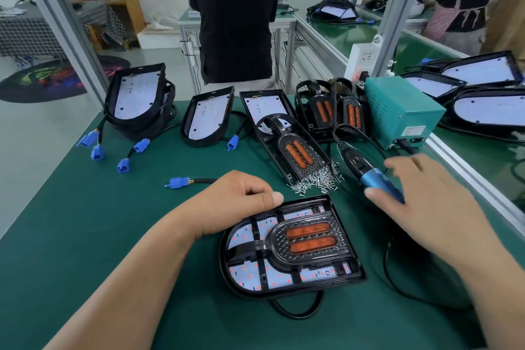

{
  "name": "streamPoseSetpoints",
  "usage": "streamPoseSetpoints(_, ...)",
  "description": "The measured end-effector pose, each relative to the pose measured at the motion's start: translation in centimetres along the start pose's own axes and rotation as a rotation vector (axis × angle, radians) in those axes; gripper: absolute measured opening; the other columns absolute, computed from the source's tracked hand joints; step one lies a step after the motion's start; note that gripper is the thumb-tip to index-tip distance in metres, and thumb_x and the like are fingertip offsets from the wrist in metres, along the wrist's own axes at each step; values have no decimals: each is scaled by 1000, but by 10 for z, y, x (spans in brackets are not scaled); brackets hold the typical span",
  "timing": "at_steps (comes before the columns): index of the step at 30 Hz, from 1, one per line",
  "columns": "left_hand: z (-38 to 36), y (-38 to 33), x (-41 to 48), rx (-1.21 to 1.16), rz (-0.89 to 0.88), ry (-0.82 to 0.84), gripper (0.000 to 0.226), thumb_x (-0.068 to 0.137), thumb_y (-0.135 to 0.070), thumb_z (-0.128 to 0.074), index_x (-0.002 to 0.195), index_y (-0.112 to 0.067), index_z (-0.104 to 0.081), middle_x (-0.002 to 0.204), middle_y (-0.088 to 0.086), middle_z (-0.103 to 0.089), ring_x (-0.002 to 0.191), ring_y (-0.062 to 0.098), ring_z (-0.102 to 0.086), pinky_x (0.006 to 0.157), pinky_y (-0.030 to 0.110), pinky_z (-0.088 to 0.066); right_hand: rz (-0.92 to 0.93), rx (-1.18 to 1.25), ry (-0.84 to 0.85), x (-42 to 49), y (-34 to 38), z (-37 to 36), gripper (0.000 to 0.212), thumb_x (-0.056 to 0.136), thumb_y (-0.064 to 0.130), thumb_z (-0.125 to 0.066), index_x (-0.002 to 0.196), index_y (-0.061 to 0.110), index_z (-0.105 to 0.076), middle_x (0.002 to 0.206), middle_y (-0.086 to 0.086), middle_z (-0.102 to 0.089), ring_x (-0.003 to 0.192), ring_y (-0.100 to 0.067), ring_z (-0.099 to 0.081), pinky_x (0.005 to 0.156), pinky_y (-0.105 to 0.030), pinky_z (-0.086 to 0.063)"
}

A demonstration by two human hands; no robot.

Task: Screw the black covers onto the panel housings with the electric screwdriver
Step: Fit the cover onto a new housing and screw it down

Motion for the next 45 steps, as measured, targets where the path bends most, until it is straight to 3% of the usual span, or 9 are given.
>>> streamPoseSetpoints(3, 0, 2, 2, -37, 10, -7, 59, 90, -63, -68, 84, -5, -67, 74, 1, -57, 69, 14, -50, 69, 31, -45, -26, -206, 210, -1, -20, -10, 61, 80, 92, -33, 99, 35, -45, 85, 13, -56, 75, -11, -58, 60, -35, -43)
streamPoseSetpoints(5, 0, 3, 3, -119, 41, -23, 48, 92, -60, -64, 90, -14, -77, 70, -7, -63, 64, 10, -54, 64, 23, -48, -20, -162, 219, 0, -22, -12, 54, 84, 87, -47, 91, 34, -41, 75, 12, -56, 66, -7, -54, 56, -34, -40)
streamPoseSetpoints(9, 3, 10, 10, -486, 174, -151, 28, 104, -20, -50, 101, -9, -75, 70, -3, -48, 54, 10, -32, 44, 18, -26, -89, 71, 189, 4, -26, -13, 42, 87, 65, -67, 81, 26, -50, 65, 7, -59, 58, -11, -57, 58, -36, -48)
streamPoseSetpoints(16, 6, 9, 14, -1038, 265, -144, 36, 98, 16, -36, 122, 17, -62, 85, 12, -63, 53, 7, -41, 41, 15, -31, -218, 714, 82, 9, -29, -3, 37, 77, 60, -68, 86, 24, -68, 67, -2, -63, 52, -9, -52, 60, -33, -41)
streamPoseSetpoints(20, 0, 7, 18, -1020, 247, -113, 27, 105, 9, -40, 120, 10, -63, 82, 8, -66, 47, 2, -38, 36, 12, -29, -328, 1437, 114, 21, -18, 3, 26, 100, 28, -58, 105, 5, -70, 82, -14, -66, 58, -24, -61, 49, -32, -51)
streamPoseSetpoints(26, -2, 5, 21, -958, 248, -137, 18, 109, -19, -54, 112, -3, -60, 73, 0, -60, 44, 1, -33, 35, 13, -26, -432, 1901, 197, 35, 22, 2, 16, 100, 24, -52, 102, 9, -58, 80, -8, -65, 61, -20, -64, 50, -28, -56)
streamPoseSetpoints(32, -2, 3, 27, -935, 255, -127, 33, 92, -36, -67, 104, -6, -63, 69, -3, -51, 46, 2, -30, 37, 13, -24, -510, 2416, -224, 70, 56, -1, 24, 96, 19, -74, 106, 8, -55, 79, -8, -64, 70, -21, -65, 69, -31, -56)
streamPoseSetpoints(39, -1, 10, 29, -941, 204, -21, 24, 98, 1, -58, 114, 9, -74, 92, 14, -69, 59, 7, -47, 46, 14, -35, -522, 2438, -359, 75, 67, -25, 27, 92, 13, -78, 109, 8, -56, 84, -6, -63, 74, -21, -62, 75, -35, -53)
streamPoseSetpoints(45, -4, 12, 32, -827, 190, -18, 19, 100, -7, -61, 106, -3, -79, 87, 9, -66, 58, 6, -44, 45, 13, -32, -481, 2434, -287, 68, 68, -31, 36, 90, 38, -81, 99, 11, -59, 85, -6, -60, 69, -21, -58, 71, -35, -50)
Point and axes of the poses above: each hand's wrist, its own x-axis towards the middle knuckle, its own z-axis out of the back of the hand, y = z × x, the point moved 3 cm from there along x, towards the middle knuckle
